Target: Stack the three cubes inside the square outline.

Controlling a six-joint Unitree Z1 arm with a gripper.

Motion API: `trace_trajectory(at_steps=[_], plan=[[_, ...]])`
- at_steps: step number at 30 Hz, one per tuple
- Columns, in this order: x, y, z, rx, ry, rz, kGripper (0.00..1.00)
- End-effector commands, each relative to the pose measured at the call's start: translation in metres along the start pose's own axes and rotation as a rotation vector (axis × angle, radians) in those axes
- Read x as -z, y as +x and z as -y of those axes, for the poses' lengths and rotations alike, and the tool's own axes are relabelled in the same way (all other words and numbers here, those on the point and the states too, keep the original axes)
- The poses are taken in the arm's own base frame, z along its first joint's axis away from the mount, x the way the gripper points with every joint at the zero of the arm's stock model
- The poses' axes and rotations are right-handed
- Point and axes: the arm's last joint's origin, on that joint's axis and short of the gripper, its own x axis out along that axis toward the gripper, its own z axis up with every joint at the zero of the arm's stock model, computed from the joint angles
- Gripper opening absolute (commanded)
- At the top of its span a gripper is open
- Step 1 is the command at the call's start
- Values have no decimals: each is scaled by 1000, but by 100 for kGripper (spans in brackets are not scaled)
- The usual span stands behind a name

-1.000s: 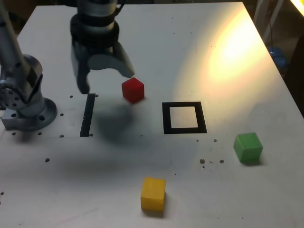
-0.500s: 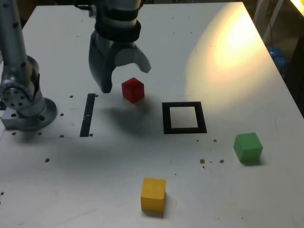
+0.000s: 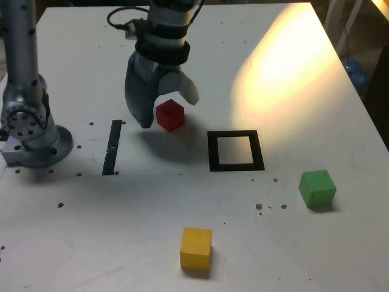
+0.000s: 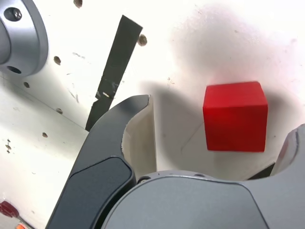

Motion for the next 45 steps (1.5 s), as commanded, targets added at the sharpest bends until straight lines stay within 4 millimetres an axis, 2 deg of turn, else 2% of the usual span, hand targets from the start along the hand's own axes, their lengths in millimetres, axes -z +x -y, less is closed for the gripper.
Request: trace_trajectory(at_steps=[1,10,27,39,45], plan=[[-3,3,-2,7,0,-2,92],[-11,8,-12,24,-9,-16,80],[-21,9,-16,24,-21,7,41],[-21,8,-14,8,-10,10,38],[-23,-4,3,-34,53,52,38]])
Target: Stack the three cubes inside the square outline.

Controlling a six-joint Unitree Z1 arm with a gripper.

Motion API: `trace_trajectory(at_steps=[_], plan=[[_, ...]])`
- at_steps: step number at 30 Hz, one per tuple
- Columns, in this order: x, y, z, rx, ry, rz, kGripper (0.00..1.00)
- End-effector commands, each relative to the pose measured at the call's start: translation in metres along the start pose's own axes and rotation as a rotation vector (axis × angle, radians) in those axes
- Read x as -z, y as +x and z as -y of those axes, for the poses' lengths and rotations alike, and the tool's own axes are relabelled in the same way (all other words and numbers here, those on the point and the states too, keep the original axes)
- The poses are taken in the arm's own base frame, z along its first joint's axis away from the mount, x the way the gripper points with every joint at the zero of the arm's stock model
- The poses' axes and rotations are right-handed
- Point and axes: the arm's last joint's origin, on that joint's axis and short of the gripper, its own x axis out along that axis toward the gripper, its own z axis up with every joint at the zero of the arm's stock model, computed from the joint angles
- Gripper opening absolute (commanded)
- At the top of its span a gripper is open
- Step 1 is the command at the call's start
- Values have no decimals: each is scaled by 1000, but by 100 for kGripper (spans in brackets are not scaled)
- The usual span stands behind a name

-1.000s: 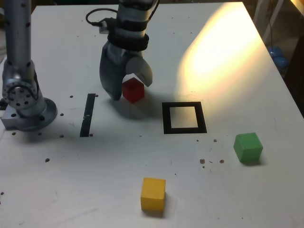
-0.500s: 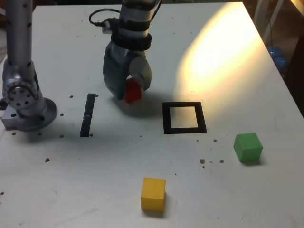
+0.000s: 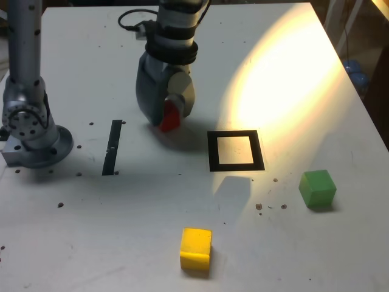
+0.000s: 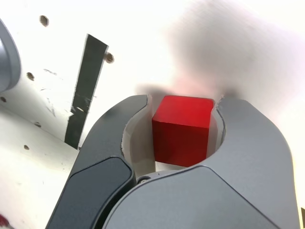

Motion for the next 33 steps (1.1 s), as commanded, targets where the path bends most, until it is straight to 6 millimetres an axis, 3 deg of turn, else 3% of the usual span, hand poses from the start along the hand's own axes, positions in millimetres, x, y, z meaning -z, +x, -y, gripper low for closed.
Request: trace_trajectory(at_steps=[1,15,24,33], plan=[[-2,-6,9,-21,33,15,38],[-23,-50,89,-110,368,67,38],[-23,-54,120,-118,493,62,38],[-36,-43,137,-106,545,38,38]])
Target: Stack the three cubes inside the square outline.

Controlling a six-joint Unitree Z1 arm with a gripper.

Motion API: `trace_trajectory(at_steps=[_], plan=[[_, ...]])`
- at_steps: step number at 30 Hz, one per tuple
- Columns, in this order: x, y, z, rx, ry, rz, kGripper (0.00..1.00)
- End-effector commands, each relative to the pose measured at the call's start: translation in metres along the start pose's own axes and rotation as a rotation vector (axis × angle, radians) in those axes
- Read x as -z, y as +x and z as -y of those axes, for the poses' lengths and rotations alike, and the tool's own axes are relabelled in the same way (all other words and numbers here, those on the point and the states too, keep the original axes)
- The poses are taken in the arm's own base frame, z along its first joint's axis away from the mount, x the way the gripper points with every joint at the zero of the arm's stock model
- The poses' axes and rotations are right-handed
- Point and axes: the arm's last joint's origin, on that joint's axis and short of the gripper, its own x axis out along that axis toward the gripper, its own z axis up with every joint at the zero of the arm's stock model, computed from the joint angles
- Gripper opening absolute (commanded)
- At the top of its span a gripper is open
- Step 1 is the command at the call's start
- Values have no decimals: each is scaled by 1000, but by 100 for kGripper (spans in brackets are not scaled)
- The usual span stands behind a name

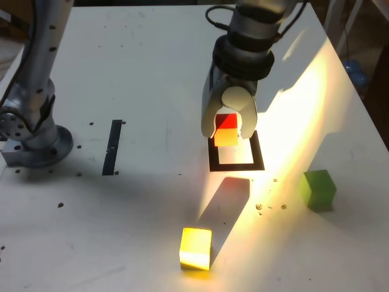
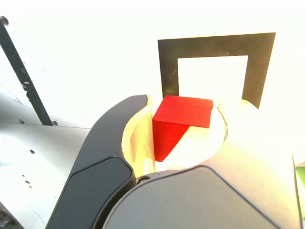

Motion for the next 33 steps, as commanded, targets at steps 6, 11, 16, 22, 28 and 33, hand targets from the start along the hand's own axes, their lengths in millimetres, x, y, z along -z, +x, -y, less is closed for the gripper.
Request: trace_trajectory(at_steps=[6,11,16,22,28,33], plan=[[-11,9,1,11,12,-13,38],[-16,12,2,12,13,-17,38],[-21,17,-1,13,9,-27,38],[-27,24,-8,17,2,-38,39],[-30,28,-10,25,13,-31,61],[-31,30,-11,37,23,-24,96]])
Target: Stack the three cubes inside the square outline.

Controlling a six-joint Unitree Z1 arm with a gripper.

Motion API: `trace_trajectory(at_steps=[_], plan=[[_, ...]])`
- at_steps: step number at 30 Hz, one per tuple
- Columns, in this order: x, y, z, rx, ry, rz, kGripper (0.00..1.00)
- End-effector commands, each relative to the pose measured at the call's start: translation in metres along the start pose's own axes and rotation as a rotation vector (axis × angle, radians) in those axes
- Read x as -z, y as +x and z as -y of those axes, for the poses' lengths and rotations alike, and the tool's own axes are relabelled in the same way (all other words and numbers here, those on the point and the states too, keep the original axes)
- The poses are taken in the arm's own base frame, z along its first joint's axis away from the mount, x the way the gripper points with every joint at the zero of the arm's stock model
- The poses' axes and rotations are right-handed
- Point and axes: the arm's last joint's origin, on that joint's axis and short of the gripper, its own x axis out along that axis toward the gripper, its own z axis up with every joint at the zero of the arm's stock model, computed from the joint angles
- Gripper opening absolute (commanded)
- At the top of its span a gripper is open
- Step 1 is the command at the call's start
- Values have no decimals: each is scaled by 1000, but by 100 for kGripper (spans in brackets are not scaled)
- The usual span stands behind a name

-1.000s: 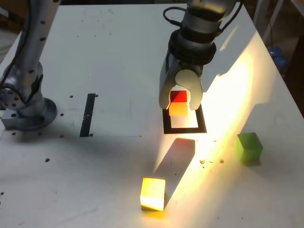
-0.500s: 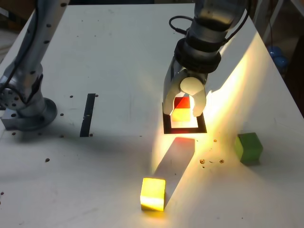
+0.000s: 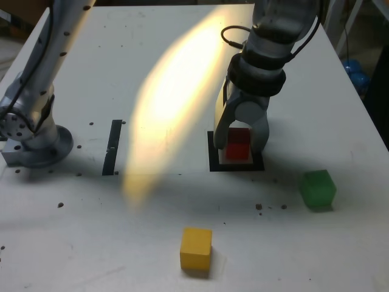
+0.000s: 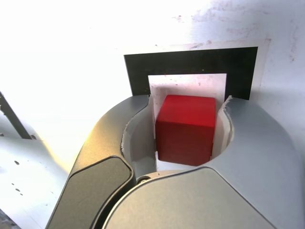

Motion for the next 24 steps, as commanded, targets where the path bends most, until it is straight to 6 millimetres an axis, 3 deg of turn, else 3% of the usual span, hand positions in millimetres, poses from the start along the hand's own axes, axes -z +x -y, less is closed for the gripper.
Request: trace_trajectory(at_steps=[1,7,15,24], plan=[[0,2,-1,3,-2,-4,98],[8,-4,-2,1,-4,7,99],[37,-26,2,-37,5,59,99],[72,-39,40,-71,46,85,99]])
